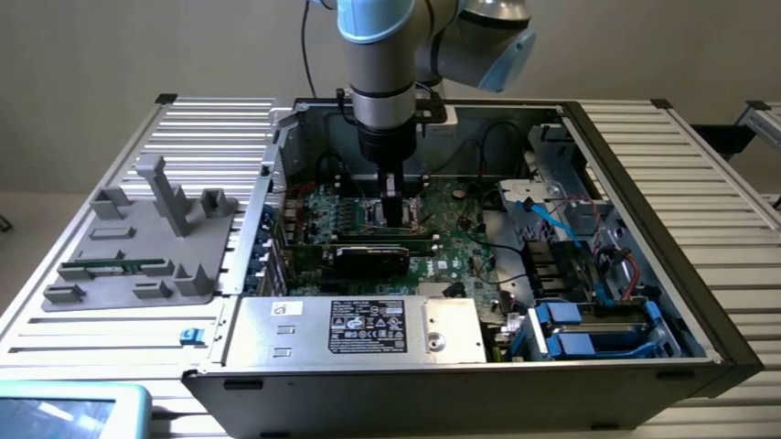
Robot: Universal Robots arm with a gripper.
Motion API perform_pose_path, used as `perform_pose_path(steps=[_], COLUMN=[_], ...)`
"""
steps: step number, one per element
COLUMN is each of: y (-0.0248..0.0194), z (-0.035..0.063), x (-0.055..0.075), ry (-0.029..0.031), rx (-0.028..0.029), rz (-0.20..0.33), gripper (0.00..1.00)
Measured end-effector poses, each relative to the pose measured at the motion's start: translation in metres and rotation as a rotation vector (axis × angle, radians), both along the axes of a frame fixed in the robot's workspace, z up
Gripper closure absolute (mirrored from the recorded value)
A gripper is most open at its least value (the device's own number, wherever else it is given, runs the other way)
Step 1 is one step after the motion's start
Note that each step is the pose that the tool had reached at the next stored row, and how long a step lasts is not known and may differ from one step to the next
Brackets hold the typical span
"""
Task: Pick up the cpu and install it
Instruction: 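Place the cpu into insertion slot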
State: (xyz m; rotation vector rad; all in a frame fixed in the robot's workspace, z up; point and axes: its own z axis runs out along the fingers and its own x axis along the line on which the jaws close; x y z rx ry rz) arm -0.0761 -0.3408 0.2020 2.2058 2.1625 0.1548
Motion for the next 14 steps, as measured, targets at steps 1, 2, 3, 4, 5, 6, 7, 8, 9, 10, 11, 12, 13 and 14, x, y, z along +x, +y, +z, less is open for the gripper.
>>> perform_pose_path(steps=[1, 2, 3, 4, 5, 6, 7, 8, 9, 10, 11, 12, 13, 14], y=[0.0, 0.0, 0.0, -0.0001, -0.0001, 0.0, -0.0001, 0.0, -0.0001, 0.0, 0.0, -0.0001, 0.0, 0.0], z=[0.0003, 0.0005, 0.0008, 0.0013, 0.0019, 0.0031, 0.0053, 0.0082, 0.0106, 0.0128, 0.0147, 0.0166, 0.018, 0.0192], x=[0.0, 0.0, 0.0, 0.0, 0.0, 0.0, 0.0, 0.0, 0.0, 0.0, 0.0, 0.0, 0.0, 0.0], ry=[0.0001, 0.0002, 0.0002, 0.0003, 0.0002, 0.0001, -0.0007, -0.0015, -0.0023, -0.0027, -0.0029, -0.0031, -0.0033, -0.0033], rx=[-0.0002, -0.0003, -0.0003, -0.0004, -0.0004, -0.0003, -0.0002, -0.0002, -0.0003, -0.0002, -0.0002, -0.0003, -0.0003, -0.0002], rz=[0.0, 0.0, 0.0, 0.0, 0.0, 0.0, 0.0, 0.0, 0.0, 0.0, 0.0, 0.0, 0.0, 0.0], gripper=[0.38, 0.38, 0.38, 0.38, 0.38, 0.38, 0.38, 0.38, 0.38, 0.38, 0.4, 0.4, 0.47, 0.53])
